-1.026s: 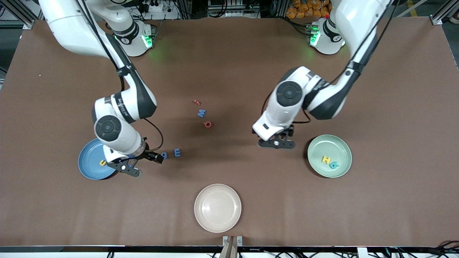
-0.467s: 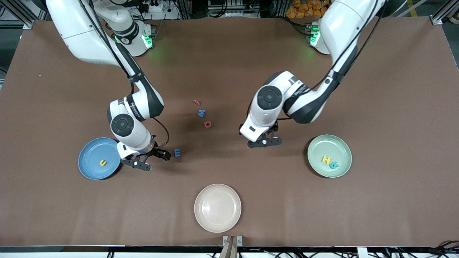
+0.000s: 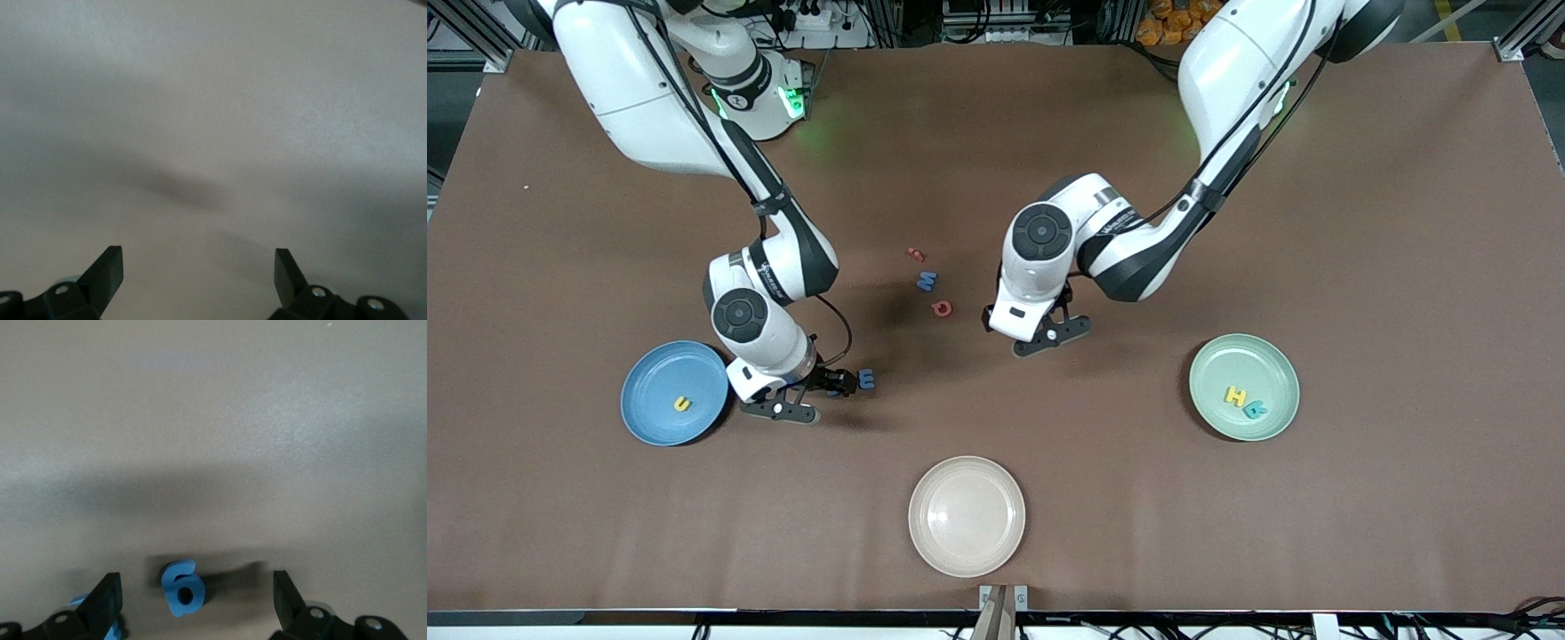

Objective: Sort upper and lower case letters into plates
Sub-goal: 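Grasp the pink Q with the left gripper while the right gripper places 6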

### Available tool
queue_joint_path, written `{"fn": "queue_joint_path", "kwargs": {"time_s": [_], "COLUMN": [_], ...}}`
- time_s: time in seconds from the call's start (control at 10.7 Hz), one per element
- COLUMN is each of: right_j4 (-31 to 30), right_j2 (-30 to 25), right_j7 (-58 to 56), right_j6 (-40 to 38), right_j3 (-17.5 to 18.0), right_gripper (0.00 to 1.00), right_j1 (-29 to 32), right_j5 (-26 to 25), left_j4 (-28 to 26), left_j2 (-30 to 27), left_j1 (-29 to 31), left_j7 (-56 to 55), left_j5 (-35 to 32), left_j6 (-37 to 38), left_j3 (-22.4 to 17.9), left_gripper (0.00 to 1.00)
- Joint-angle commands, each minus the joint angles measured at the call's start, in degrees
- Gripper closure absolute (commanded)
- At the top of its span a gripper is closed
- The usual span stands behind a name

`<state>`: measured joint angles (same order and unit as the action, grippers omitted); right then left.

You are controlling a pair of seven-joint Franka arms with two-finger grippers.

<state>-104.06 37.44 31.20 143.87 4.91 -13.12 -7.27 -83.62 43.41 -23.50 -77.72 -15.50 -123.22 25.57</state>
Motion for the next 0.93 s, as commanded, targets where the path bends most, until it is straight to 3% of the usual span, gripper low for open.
{"fn": "queue_joint_path", "kwargs": {"time_s": [0.0,0.47,0.56,0.65,0.75,0.84], "right_j4": [-0.6,-1.8,-1.8,-1.7,-1.6,-1.5], "right_j2": [0.3,0.2,0.2,0.1,0.0,-0.1], "right_j7": [-0.9,-1.9,-1.8,-1.8,-1.8,-1.9], "right_j6": [0.3,0.4,0.5,0.5,0.6,0.5], "right_j3": [0.1,0.1,0.1,0.1,0.1,0.1], "right_gripper": [0.0,0.0,0.15,0.7,1.0,1.0], "right_j1": [0.0,-0.1,-0.1,-0.1,-0.1,-0.1], "right_j5": [-0.7,-0.7,-0.8,-0.7,-0.7,-0.7], "left_j4": [6.3,10.0,10.8,10.9,10.9,10.9], "left_j2": [5.3,11.2,12.2,12.5,12.6,13.0], "left_j1": [-4.3,-13.3,-13.9,-14.6,-14.8,-15.0], "left_j7": [-12.9,-34.9,-36.2,-36.3,-36.4,-36.3], "left_j5": [0.9,1.2,1.2,1.3,1.3,1.6], "left_j6": [-1.8,-11.6,-13.0,-13.1,-13.1,-13.1], "left_j3": [-1.3,-7.0,-7.0,-7.0,-7.0,-7.0], "left_gripper": [0.0,0.0,0.0,0.0,0.0,0.0]}}
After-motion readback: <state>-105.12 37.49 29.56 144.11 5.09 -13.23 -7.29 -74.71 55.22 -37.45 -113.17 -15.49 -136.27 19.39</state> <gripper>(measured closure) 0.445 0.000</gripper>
